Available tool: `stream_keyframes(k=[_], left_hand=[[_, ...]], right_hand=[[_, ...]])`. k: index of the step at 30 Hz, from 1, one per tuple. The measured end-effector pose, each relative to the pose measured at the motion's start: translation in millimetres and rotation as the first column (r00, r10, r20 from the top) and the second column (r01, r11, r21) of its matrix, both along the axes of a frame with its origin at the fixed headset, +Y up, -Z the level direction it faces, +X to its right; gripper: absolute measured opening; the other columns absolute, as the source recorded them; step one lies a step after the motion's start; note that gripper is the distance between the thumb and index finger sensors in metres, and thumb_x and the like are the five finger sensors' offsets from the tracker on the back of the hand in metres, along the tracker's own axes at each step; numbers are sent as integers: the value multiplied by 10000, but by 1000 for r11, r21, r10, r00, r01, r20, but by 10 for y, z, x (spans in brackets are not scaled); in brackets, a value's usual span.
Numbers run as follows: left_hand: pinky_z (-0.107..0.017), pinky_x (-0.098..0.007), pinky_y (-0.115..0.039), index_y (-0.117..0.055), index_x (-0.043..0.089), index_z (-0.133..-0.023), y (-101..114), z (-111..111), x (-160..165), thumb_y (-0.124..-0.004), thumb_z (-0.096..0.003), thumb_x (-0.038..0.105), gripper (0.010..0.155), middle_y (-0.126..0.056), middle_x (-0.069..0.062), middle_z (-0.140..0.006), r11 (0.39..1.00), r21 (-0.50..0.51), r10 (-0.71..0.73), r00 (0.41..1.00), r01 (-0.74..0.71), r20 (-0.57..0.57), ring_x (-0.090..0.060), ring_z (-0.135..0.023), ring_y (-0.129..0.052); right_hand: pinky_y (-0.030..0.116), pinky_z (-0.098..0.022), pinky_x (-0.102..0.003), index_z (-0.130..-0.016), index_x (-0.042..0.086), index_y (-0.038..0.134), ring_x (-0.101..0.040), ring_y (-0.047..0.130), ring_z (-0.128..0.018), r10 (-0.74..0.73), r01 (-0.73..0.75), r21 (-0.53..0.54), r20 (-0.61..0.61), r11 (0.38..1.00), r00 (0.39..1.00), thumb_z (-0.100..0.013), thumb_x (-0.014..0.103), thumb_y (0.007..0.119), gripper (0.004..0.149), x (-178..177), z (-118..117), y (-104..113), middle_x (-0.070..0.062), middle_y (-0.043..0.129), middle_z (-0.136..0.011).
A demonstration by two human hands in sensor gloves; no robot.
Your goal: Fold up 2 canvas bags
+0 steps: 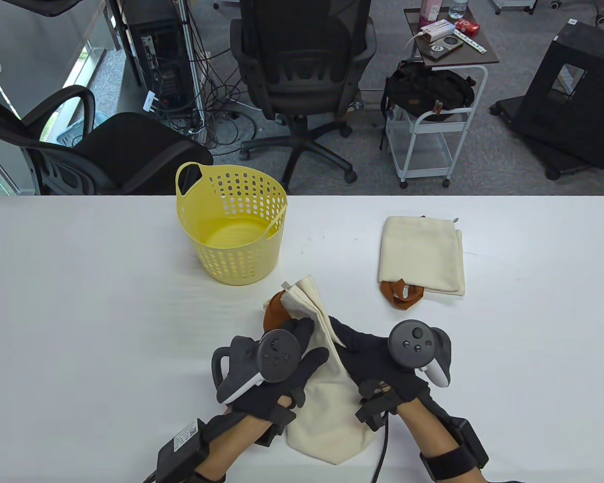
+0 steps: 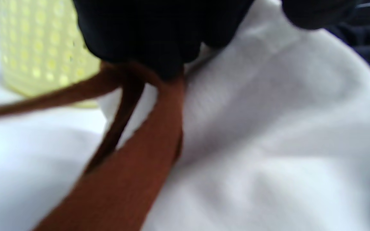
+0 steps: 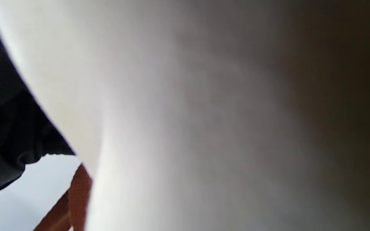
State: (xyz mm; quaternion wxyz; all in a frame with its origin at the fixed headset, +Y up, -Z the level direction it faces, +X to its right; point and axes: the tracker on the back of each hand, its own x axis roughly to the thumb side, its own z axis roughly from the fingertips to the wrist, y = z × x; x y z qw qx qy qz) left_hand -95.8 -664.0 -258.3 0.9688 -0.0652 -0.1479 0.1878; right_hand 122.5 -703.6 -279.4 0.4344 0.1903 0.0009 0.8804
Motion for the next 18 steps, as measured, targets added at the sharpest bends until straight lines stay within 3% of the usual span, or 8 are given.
stream_keyframes(k=[3,7,11,15,18], left_hand=[[-640,-569,-739,-548,127,-1018,-114,-45,11,-687,-380,655,840,-587,-172,-1069,978,-131,165,986,-163,9,-416,-825,-885],[-636,-574,-748,-512,91,-1009,-190,-64,21,-705,-391,655,859,-558,-205,-1057,955,-157,250,968,-251,-30,-446,-830,-881],[-629,-594,-753,-533,67,-992,-200,-78,-14,-713,-460,571,754,-587,-230,-1027,920,-192,336,940,-341,-58,-478,-829,-884],[-606,-577,-800,-649,101,-946,-185,-121,-117,-742,-482,416,569,-713,-194,-977,903,-157,388,915,-401,-106,-438,-789,-951],[-595,-563,-818,-704,124,-916,-173,-153,-196,-750,-479,378,508,-772,-172,-947,889,-158,415,902,-431,-122,-409,-764,-983]], right_hand=[[941,-296,-311,-969,286,696,-200,1109,-490,36,-38,56,47,998,998,-490,290,802,491,-71,80,68,-28,934,-860],[942,-304,-312,-964,263,708,-202,1112,-474,87,-97,101,104,990,991,-485,286,807,489,-160,159,135,-58,942,-841],[941,-314,-315,-965,259,707,-203,1110,-479,82,-91,104,90,990,993,-484,286,809,492,-173,158,132,-64,940,-839],[942,-315,-318,-966,256,703,-207,1110,-487,51,-57,93,66,994,996,-482,293,805,496,-154,142,137,-67,937,-842],[943,-307,-325,-961,263,713,-215,1112,-484,6,-10,62,73,998,997,-479,294,808,492,-91,116,122,-60,944,-839]])
